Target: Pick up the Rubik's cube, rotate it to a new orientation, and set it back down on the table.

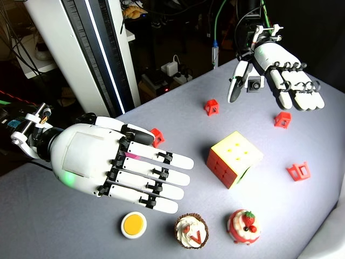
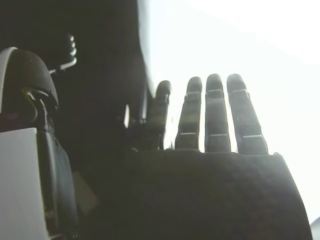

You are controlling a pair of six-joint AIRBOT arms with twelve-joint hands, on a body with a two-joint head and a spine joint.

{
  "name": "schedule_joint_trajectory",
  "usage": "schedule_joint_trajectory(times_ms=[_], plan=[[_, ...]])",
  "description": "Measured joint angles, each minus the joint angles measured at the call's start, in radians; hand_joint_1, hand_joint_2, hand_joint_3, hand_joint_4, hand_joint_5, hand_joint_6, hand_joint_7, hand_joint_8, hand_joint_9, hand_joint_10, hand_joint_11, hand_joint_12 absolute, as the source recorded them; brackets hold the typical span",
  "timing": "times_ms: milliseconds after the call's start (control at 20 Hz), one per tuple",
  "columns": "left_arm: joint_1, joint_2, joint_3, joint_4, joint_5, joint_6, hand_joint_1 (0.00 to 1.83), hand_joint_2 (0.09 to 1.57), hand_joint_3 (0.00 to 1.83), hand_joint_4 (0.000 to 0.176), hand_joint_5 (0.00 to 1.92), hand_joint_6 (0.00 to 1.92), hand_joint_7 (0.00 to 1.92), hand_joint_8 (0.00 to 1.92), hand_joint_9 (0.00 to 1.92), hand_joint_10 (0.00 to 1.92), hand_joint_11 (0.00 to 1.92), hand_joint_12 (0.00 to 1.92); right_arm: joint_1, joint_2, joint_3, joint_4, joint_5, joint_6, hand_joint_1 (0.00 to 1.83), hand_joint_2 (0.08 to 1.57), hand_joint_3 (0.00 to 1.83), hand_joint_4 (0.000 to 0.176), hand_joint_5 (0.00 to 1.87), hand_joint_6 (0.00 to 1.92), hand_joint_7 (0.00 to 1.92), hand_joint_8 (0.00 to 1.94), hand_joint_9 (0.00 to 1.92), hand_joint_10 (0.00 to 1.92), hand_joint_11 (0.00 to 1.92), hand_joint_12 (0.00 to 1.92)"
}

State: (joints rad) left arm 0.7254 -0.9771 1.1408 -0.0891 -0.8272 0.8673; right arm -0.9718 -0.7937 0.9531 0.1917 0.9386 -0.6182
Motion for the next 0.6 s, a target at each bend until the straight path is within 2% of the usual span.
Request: schedule_joint_trajectory(times_ms=[100,150,200,250,300,350,400,450,500,550,600], plan=[[-0.036,-0.022,0.025,-0.002,0.066,0.0,0.59,0.79,0.0,0.074,0.0,0.0,0.0,0.0,0.0,0.0,0.0,0.0,-0.006,-0.005,-0.002,0.018,-0.001,0.0,0.5,1.32,0.01,0.0,0.0,0.0,0.0,0.0,0.0,0.0,0.0,0.0],[-0.06,-0.043,0.043,-0.006,0.112,0.001,0.56,0.76,0.0,0.042,0.0,0.0,0.0,0.0,0.0,0.0,0.0,0.0,-0.014,-0.009,-0.002,0.029,-0.001,0.0,0.48,1.32,0.01,0.0,0.0,0.0,0.0,0.0,0.0,0.0,0.0,0.0],[-0.077,-0.054,0.049,-0.005,0.145,0.006,0.59,0.76,0.0,0.04,0.0,0.0,0.0,0.0,0.0,0.0,0.0,0.0,-0.018,-0.01,-0.002,0.029,0.001,0.0,0.47,1.33,0.01,0.0,0.0,0.0,0.0,0.0,0.0,0.0,0.0,0.0],[-0.101,-0.069,0.058,0.009,0.192,0.02,0.58,0.78,0.0,0.079,0.0,0.0,0.0,0.0,0.0,0.0,0.0,0.0,-0.018,-0.013,-0.002,0.035,-0.005,0.0,0.46,1.33,0.01,0.0,0.0,0.0,0.0,0.0,0.0,0.0,0.0,0.0],[-0.122,-0.079,0.061,0.014,0.226,0.035,0.58,0.8,0.0,0.093,0.0,0.0,0.0,0.0,0.0,0.0,0.0,0.0,-0.018,-0.013,-0.002,0.041,-0.005,0.0,0.44,1.34,0.01,0.0,0.0,0.0,0.0,0.0,0.0,0.0,0.0,0.0],[-0.139,-0.097,0.072,0.019,0.258,0.051,0.62,0.81,0.0,0.072,0.0,0.0,0.0,0.0,0.0,0.0,0.0,0.0,-0.018,-0.014,-0.002,0.048,-0.003,0.0,0.46,1.33,0.01,0.0,0.0,0.0,0.0,0.0,0.0,0.0,0.0,0.0],[-0.15,-0.105,0.075,0.023,0.281,0.053,0.62,0.81,0.0,0.072,0.0,0.0,0.0,0.0,0.0,0.0,0.0,0.0,-0.019,-0.015,-0.002,0.048,-0.002,0.0,0.46,1.33,0.01,0.0,0.0,0.0,0.0,0.0,0.0,0.0,0.0,0.0],[-0.163,-0.115,0.086,0.033,0.306,0.052,0.63,0.8,0.0,0.053,0.0,0.0,0.0,0.0,0.0,0.0,0.0,0.0,-0.025,-0.015,-0.002,0.048,0.002,-0.001,0.47,1.34,0.01,0.0,0.0,0.0,0.0,0.0,0.0,0.0,0.0,0.0],[-0.176,-0.123,0.095,0.038,0.336,0.053,0.64,0.79,0.0,0.064,0.0,0.0,0.0,0.0,0.0,0.0,0.0,0.0,-0.029,-0.019,-0.002,0.053,0.002,0.0,0.44,1.34,0.01,0.0,0.0,0.0,0.0,0.0,0.0,0.0,0.0,0.0],[-0.192,-0.13,0.106,0.045,0.37,0.067,0.62,0.79,0.0,0.092,0.0,0.0,0.0,0.0,0.0,0.0,0.0,0.0,-0.031,-0.023,-0.002,0.058,-0.002,-0.001,0.46,1.34,0.01,0.0,0.0,0.0,0.0,0.0,0.0,0.0,0.0,0.0],[-0.208,-0.134,0.109,0.044,0.404,0.088,0.61,0.78,0.0,0.103,0.0,0.0,0.0,0.0,0.0,0.0,0.0,0.0,-0.031,-0.023,-0.002,0.059,-0.005,-0.001,0.45,1.35,0.01,0.0,0.0,0.0,0.0,0.0,0.0,0.0,0.0,0.0]])
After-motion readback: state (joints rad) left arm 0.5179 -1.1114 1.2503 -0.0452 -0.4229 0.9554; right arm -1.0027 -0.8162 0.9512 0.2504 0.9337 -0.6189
